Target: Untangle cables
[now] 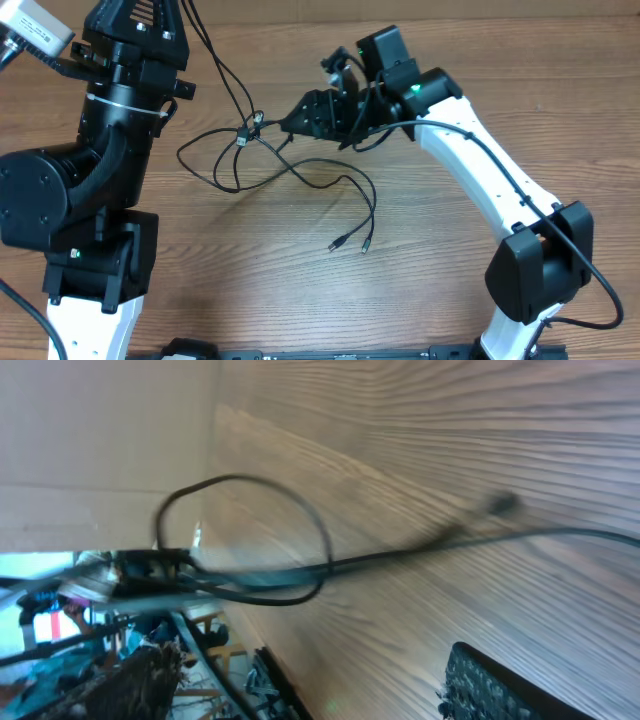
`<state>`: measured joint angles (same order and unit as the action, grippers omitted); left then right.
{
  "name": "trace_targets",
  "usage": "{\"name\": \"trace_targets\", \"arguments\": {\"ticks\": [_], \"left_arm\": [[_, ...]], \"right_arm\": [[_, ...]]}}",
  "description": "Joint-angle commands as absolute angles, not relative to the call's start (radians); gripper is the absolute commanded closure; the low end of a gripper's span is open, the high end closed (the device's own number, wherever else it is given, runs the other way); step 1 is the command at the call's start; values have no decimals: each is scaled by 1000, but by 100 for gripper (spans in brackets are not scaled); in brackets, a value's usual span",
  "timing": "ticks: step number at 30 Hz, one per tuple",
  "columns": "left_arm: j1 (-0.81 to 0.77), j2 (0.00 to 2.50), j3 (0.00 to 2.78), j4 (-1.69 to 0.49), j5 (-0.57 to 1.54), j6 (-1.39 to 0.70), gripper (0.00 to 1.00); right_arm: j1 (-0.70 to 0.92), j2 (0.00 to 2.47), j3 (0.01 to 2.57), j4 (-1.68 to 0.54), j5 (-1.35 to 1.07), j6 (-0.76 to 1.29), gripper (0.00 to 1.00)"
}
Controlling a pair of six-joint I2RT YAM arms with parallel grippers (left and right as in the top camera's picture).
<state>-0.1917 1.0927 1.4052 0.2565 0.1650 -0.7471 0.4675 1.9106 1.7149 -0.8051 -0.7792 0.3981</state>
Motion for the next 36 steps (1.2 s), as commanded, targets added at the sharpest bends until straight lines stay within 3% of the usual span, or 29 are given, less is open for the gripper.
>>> {"name": "trace_targets", "arguments": {"ticks": [1,10,18,24,29,32,36], "left_arm": [[-187,1110,1419,242,183,-786,96],[-188,1133,1419,267,181,-795,96],[-188,1133,1419,268,185,-842,96],[-188,1133,1419,310,184,-859,96],[-86,1096,1425,385,181,-857,96],[26,1059,1425,378,183,-858,96],[41,1053,1425,301,212,-856,96]], "right_arm": [[475,1889,1742,-794,-811,423,16],[579,1899,1740,-762,-735,450,16],[599,1959,1740,-546,-671,599,16],[631,2050,1740,-532,-607,607,16],[479,2064,1740,-920,-182,680,17],[311,2067,1739,-1078,-159,585,15],[248,2067,1740,-1110,-233,509,15]]}}
